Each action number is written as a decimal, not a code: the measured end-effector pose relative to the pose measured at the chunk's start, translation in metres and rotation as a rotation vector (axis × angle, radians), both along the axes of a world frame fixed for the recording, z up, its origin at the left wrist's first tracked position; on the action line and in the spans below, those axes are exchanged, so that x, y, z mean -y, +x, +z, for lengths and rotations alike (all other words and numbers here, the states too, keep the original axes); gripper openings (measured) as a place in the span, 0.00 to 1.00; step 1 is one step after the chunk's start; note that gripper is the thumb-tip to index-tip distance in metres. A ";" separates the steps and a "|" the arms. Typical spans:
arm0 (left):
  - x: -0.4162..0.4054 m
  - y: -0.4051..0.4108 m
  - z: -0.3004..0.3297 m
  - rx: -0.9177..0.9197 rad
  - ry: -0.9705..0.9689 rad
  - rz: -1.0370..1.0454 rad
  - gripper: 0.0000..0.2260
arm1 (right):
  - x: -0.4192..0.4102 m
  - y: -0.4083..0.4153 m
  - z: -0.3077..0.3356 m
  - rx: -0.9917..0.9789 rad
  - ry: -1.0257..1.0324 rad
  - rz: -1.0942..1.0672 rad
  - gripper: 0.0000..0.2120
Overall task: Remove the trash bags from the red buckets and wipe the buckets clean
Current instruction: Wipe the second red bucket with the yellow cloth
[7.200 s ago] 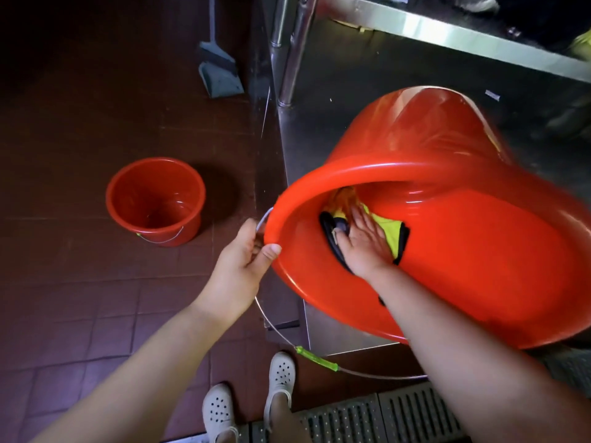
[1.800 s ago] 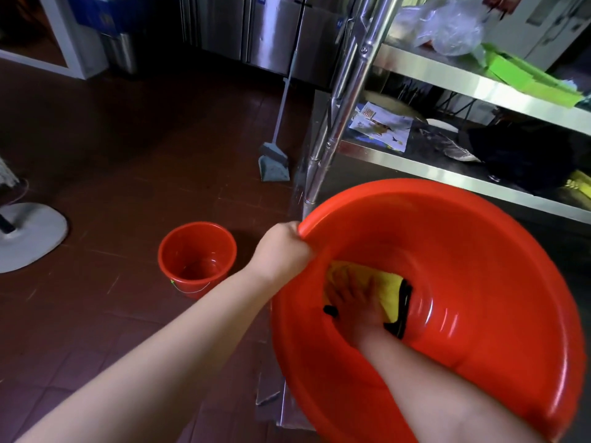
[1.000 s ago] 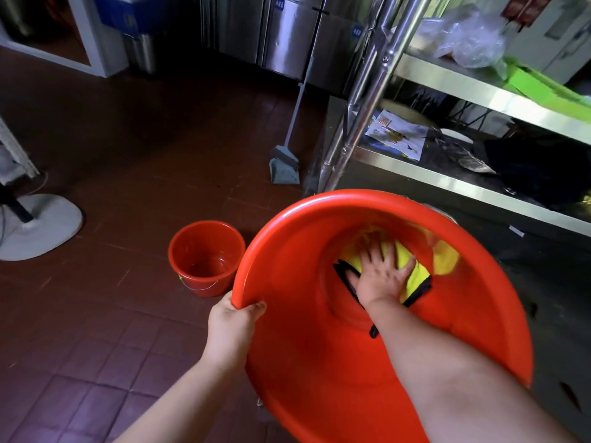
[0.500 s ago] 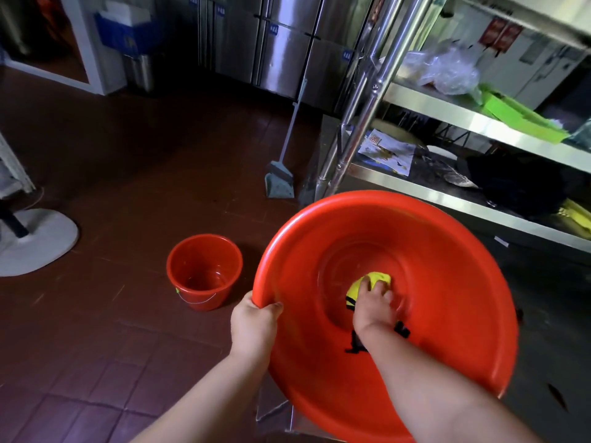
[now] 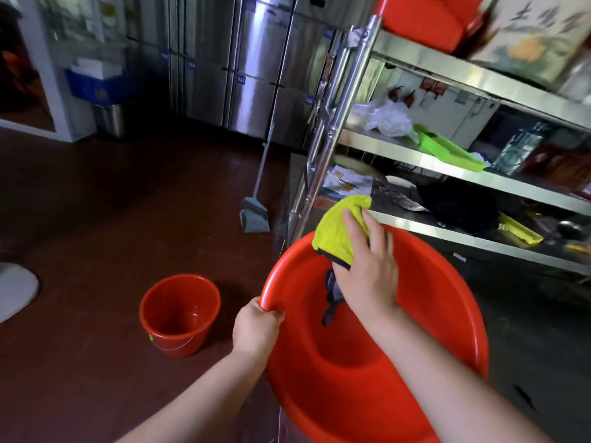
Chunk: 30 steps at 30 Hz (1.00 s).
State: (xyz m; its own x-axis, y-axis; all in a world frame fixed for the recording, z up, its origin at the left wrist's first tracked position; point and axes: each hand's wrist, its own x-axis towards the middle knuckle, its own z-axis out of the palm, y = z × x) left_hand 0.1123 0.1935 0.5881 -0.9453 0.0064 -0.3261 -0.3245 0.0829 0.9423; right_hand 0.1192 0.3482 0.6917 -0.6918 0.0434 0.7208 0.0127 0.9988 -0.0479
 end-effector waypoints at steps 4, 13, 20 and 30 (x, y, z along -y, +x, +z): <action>-0.008 0.000 0.012 -0.095 -0.077 -0.051 0.04 | 0.013 -0.022 0.018 0.345 0.233 -0.115 0.40; -0.004 0.000 0.011 -0.171 -0.149 -0.094 0.04 | 0.016 -0.029 0.011 0.595 0.744 0.138 0.48; -0.010 0.007 0.015 -0.167 -0.055 -0.107 0.09 | 0.003 -0.032 0.024 0.418 0.751 0.162 0.29; -0.003 0.025 0.002 -0.090 0.093 0.090 0.10 | -0.071 -0.021 0.044 0.437 0.447 -0.250 0.31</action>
